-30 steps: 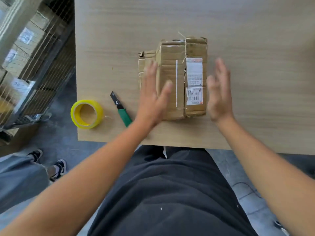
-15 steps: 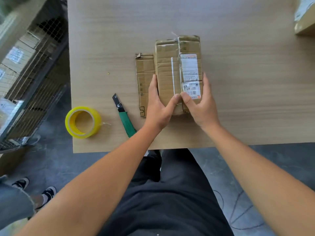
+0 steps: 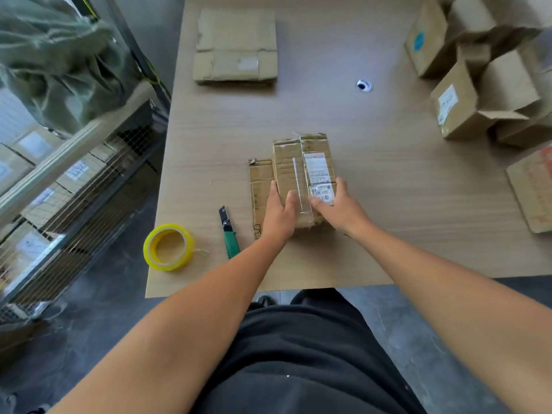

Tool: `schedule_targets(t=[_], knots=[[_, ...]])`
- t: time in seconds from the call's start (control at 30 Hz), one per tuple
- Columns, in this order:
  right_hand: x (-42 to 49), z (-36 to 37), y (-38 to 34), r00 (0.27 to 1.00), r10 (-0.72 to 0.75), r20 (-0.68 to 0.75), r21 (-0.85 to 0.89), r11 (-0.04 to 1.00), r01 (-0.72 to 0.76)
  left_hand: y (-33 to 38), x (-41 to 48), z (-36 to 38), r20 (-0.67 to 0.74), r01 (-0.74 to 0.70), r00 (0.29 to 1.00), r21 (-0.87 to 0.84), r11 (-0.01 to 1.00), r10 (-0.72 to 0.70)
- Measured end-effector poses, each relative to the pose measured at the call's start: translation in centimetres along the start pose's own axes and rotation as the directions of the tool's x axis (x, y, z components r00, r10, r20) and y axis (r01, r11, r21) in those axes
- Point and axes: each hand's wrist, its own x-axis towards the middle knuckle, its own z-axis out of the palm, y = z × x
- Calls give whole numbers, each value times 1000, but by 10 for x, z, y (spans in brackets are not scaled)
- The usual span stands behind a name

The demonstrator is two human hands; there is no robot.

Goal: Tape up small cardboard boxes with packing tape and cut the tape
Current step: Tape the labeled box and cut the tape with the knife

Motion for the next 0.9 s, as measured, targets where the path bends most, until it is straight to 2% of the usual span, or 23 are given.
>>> schedule_targets(t=[0.07,0.13,0.23,0.3,0.4,0.47,0.53,0.63,0.7,0.73,0.77,0.83,0.9], knots=[[-2,-16,-10,1000,8,-6,327,945,-6,13,-1,-7,3,-84,996,6,996,84],[-8,-35,-19,1000,24,-19,576,817,-8,27,-1,-15,16,-210,977,-37,977,211],[-25,-76,-26,1000,20,-6,802,598,-7,49,-6,-26,56,-329,940,-114,938,336],[-36,-101,-19,997,-54,51,854,520,-15,61,-14,-28,94,-318,935,-205,926,342],[-55,-124,0,993,-112,45,844,536,22,79,-34,-20,166,-114,966,-407,906,196],[-66,-128,12,991,-121,58,825,565,21,82,-48,-9,218,-35,967,-411,911,135],[-76,-124,25,987,-137,89,768,641,20,79,-60,8,228,-26,968,-331,943,107],[-85,-106,43,986,-156,61,539,837,99,61,-72,33,97,-22,994,-220,975,44],[-87,-89,52,982,-179,-62,309,932,189,48,-76,44,-2,41,999,-243,969,-43],[-88,-83,55,972,-188,-141,240,946,218,42,-78,47,-19,79,996,-290,954,-88],[-89,-77,58,959,-186,-214,238,942,236,35,-79,49,-38,113,990,-344,932,-134],[-90,-70,66,946,-97,-309,415,882,226,24,-76,46,-108,171,964,-455,874,-245],[-88,-64,78,956,43,-289,645,747,161,15,-70,41,-172,229,918,-504,833,-356]])
